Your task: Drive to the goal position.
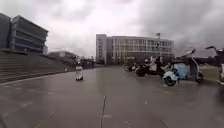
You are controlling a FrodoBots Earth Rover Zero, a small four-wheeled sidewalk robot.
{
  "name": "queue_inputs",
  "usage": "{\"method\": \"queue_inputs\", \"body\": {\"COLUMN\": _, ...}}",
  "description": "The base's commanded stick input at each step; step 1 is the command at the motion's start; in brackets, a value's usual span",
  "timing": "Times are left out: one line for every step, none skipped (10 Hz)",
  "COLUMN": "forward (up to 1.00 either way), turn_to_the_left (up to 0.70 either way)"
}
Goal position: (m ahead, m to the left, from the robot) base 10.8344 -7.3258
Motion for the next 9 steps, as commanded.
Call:
{"method": "queue_inputs", "body": {"forward": 0.7, "turn_to_the_left": 0.0}}
{"method": "queue_inputs", "body": {"forward": 0.7, "turn_to_the_left": 0.0}}
{"method": "queue_inputs", "body": {"forward": 0.7, "turn_to_the_left": 0.0}}
{"method": "queue_inputs", "body": {"forward": 0.7, "turn_to_the_left": 0.0}}
{"method": "queue_inputs", "body": {"forward": 0.7, "turn_to_the_left": 0.0}}
{"method": "queue_inputs", "body": {"forward": 0.7, "turn_to_the_left": 0.0}}
{"method": "queue_inputs", "body": {"forward": 0.7, "turn_to_the_left": 0.0}}
{"method": "queue_inputs", "body": {"forward": 0.7, "turn_to_the_left": 0.0}}
{"method": "queue_inputs", "body": {"forward": 0.7, "turn_to_the_left": 0.0}}
